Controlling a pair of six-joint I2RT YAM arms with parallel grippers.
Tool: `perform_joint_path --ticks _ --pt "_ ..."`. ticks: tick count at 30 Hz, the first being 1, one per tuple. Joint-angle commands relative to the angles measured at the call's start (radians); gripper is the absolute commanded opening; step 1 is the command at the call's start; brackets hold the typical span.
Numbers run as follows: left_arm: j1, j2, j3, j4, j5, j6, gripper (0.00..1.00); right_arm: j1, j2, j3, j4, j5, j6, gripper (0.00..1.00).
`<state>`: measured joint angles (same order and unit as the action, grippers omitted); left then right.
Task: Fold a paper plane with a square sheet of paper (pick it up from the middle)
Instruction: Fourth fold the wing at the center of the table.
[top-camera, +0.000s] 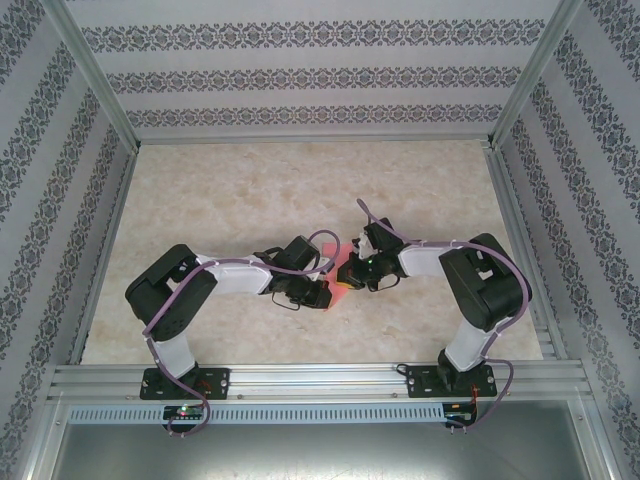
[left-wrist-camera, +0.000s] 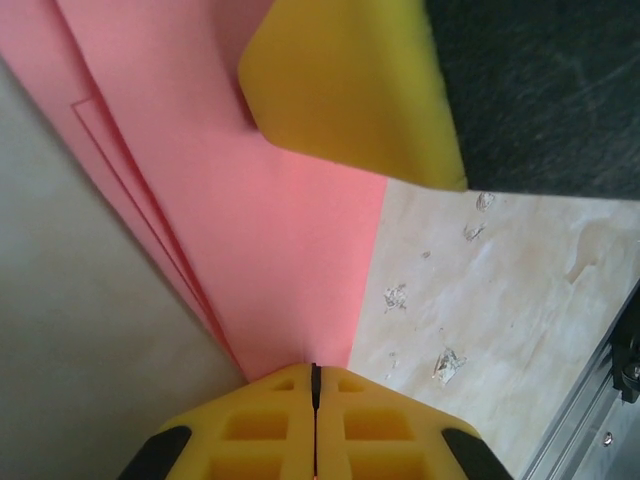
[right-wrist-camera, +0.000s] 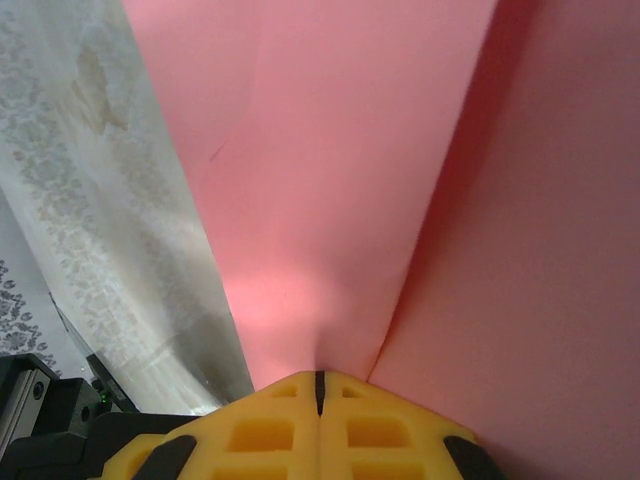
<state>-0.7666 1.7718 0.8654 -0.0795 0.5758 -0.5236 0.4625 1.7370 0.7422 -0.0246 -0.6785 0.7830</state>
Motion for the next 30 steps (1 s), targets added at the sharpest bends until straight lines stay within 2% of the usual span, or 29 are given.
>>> perform_joint_path --ticks 1,8,21,30 --pt "-0.020 -0.017 -0.039 -0.049 0.024 -0.011 0.10 0.004 0.045 0.014 -0.092 0.089 -0.046 0.02" --pt "-0.048 -0.046 -0.072 -0.036 0.030 -0.054 0.11 0.005 0.048 0.020 -0.182 0.170 -0.072 0.01" --pt "-0.072 -0.076 -0.110 -0.023 0.077 -0.085 0.11 0.008 0.062 0.005 -0.145 0.157 -0.052 0.01" --pt "0.021 -0.201 -0.061 0.104 0.080 -0.141 0.13 0.022 0.045 -0.006 -0.099 0.124 -0.032 0.01"
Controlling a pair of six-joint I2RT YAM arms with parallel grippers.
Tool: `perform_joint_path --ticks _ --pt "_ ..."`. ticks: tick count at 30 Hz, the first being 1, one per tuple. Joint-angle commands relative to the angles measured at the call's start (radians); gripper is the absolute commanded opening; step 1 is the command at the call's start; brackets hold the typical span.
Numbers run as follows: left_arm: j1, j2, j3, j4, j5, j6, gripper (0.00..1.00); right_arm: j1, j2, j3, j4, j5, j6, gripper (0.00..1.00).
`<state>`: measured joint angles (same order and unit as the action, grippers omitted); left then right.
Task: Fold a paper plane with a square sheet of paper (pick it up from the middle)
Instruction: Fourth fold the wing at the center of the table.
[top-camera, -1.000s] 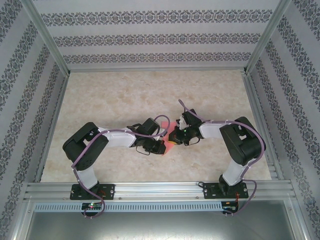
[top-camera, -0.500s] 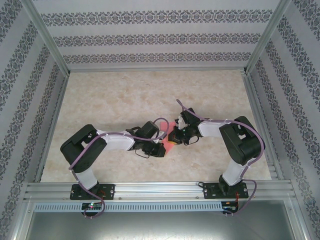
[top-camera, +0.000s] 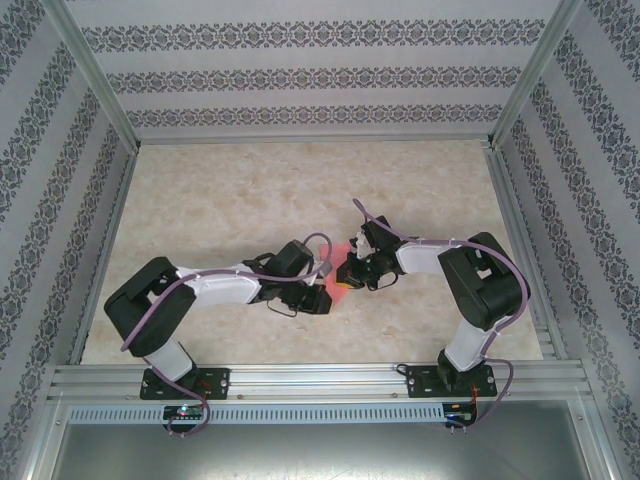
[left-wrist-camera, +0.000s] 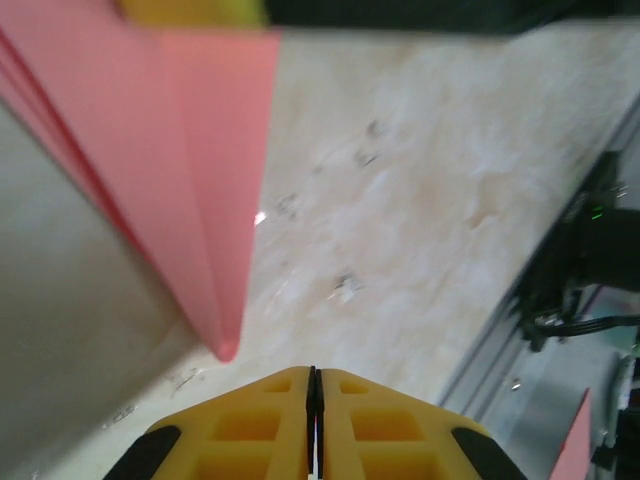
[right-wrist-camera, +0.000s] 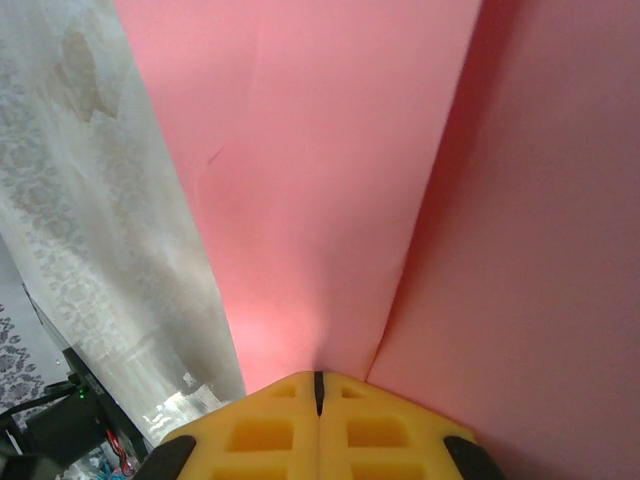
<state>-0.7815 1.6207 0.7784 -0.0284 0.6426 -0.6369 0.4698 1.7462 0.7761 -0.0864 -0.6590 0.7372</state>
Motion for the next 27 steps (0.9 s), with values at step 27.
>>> perform_joint_path --ticks 27 --pt "0.163 0.344 0.294 -0.056 -0.111 0.101 0.12 0.040 0.013 -0.055 0.134 0.065 0.088 0.01"
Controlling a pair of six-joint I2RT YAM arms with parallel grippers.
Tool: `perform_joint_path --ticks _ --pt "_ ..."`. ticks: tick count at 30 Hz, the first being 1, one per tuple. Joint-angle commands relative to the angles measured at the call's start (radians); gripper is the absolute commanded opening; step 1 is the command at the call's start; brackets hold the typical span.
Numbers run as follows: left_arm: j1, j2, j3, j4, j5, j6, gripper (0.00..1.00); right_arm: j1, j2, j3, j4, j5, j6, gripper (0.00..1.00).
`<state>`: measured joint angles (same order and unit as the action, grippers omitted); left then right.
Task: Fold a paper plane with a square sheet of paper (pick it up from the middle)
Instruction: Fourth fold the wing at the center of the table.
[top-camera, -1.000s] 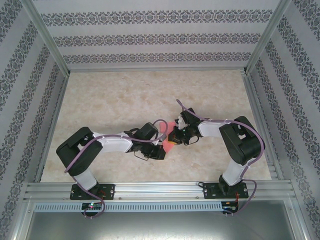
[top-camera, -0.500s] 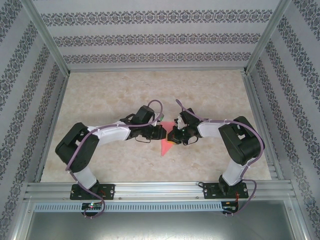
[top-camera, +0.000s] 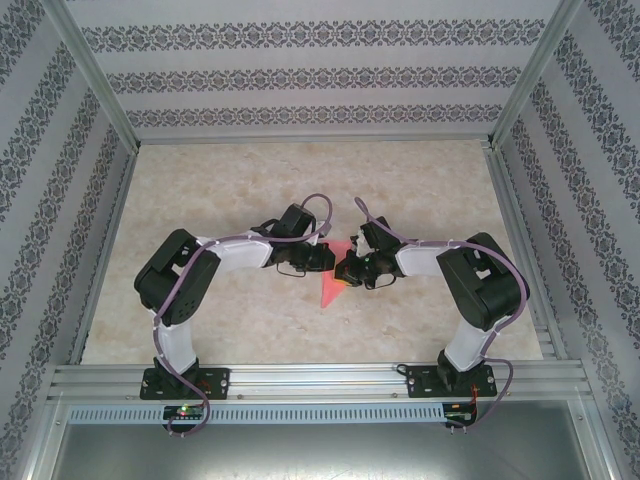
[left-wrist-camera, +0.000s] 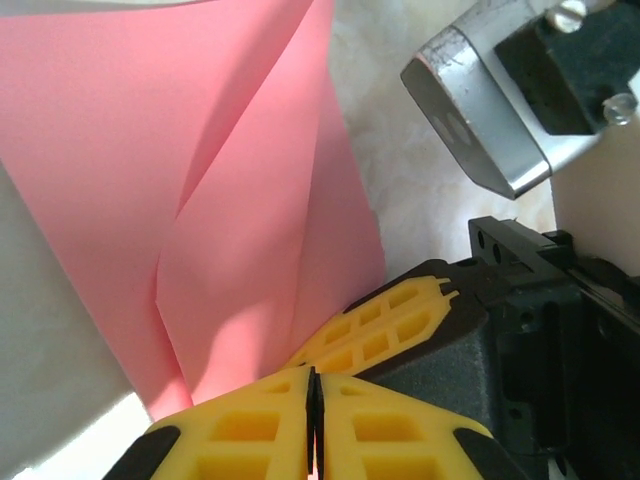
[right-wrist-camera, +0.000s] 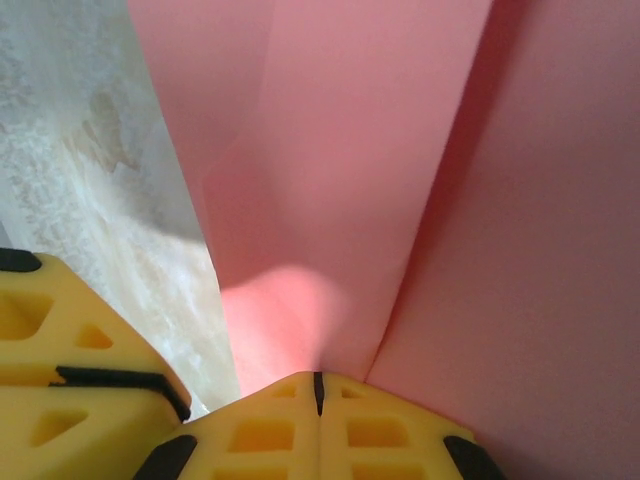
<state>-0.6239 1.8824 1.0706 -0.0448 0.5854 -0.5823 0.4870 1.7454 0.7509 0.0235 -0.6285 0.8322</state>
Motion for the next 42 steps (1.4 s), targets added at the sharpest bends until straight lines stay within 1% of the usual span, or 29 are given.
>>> perform_joint_path --ticks 1,10,16,21,26,29,32,34,36,42 --pt "0.007 0.087 -0.001 -0.035 -0.048 0.047 0.12 0.022 0.011 -0.031 0.027 0.035 -0.003 0.00" --pt "0.013 0.092 -0.020 -0.051 -0.047 0.058 0.12 0.006 -0.011 -0.036 0.037 0.024 0.008 0.00" --pt "0.013 0.081 -0.031 -0.129 -0.110 0.135 0.10 -0.026 -0.042 0.013 0.041 0.027 0.027 0.00" --pt "0.013 0.075 -0.044 -0.131 -0.103 0.157 0.07 -0.079 -0.006 0.069 0.031 0.035 0.025 0.00" --pt "0.013 0.069 -0.043 -0.133 -0.091 0.172 0.06 -0.088 0.066 0.134 0.026 0.021 0.013 0.01" --pt "0.013 0.071 -0.041 -0.136 -0.084 0.179 0.06 -0.094 0.121 0.171 -0.005 0.034 -0.016 0.01" --pt "0.013 0.064 -0.050 -0.139 -0.087 0.185 0.07 -0.119 0.159 0.192 -0.045 0.074 -0.058 0.01" --pt "0.013 0.059 -0.055 -0.149 -0.090 0.195 0.06 -0.139 0.171 0.198 -0.040 0.092 -0.064 0.01" --pt "0.013 0.057 -0.058 -0.169 -0.090 0.211 0.06 -0.156 0.180 0.220 -0.077 0.129 -0.099 0.01" --pt "0.015 0.025 -0.100 -0.197 -0.103 0.245 0.07 -0.216 0.180 0.263 -0.109 0.191 -0.149 0.01"
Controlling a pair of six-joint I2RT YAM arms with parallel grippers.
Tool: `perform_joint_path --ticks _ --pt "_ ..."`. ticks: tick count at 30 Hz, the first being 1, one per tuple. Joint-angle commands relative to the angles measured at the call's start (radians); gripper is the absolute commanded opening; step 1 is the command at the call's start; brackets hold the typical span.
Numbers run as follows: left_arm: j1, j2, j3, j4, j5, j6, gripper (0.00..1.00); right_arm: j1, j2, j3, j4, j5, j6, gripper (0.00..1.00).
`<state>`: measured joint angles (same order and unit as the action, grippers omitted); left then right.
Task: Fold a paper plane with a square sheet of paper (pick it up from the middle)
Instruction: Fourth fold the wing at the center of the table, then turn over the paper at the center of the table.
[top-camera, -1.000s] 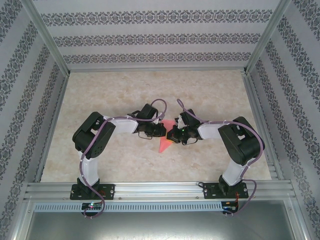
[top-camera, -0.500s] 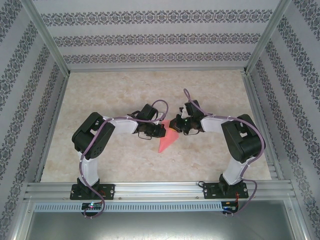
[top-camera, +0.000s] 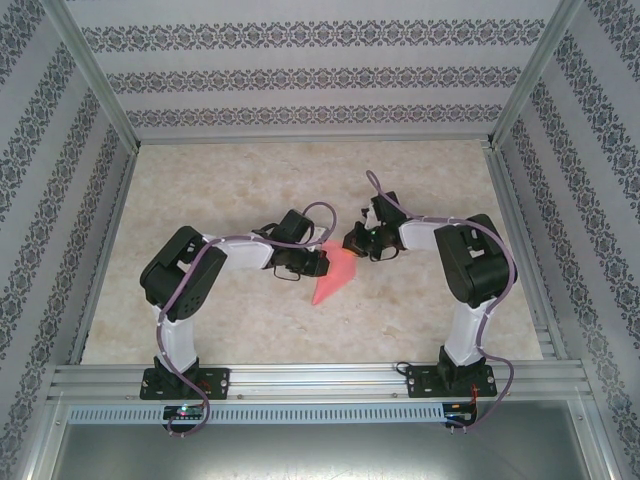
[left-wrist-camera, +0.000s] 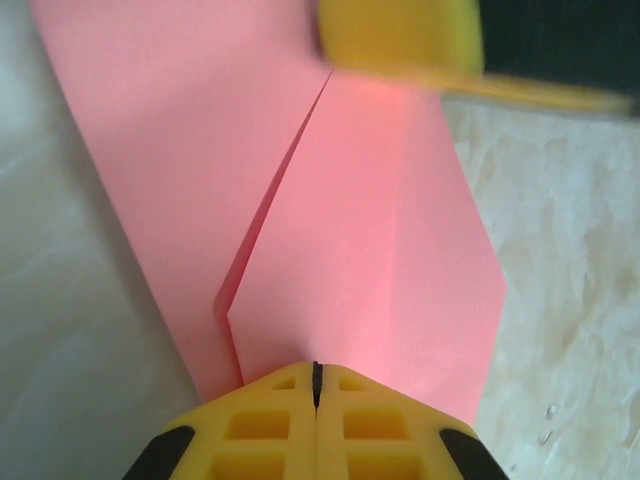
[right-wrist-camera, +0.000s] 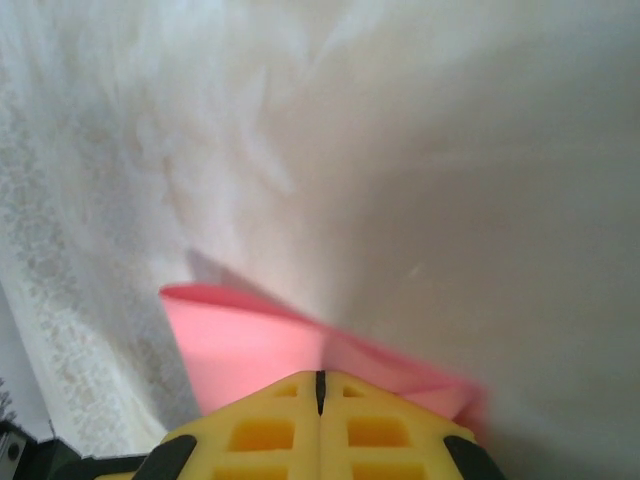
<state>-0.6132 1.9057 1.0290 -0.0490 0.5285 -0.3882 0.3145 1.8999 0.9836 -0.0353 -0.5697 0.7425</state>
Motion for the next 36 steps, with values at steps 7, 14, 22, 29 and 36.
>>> perform_joint_path --ticks 7,14,22,29,36 --pt "0.006 -0.021 -0.046 -0.202 0.010 0.062 0.10 -0.079 0.033 0.072 -0.054 0.118 -0.077 0.01" --pt "0.006 -0.037 0.040 -0.228 0.067 0.058 0.16 -0.097 -0.111 -0.010 -0.052 0.090 -0.090 0.05" --pt "0.006 -0.093 0.089 -0.256 0.049 0.045 0.25 -0.096 -0.250 -0.150 0.021 -0.049 -0.031 0.19" --pt "0.006 -0.167 0.072 -0.317 -0.040 0.051 0.36 -0.027 -0.316 -0.235 0.069 -0.089 0.042 0.30" --pt "0.004 -0.217 -0.023 -0.267 -0.019 -0.003 0.45 0.052 -0.259 -0.268 0.151 -0.095 0.092 0.37"
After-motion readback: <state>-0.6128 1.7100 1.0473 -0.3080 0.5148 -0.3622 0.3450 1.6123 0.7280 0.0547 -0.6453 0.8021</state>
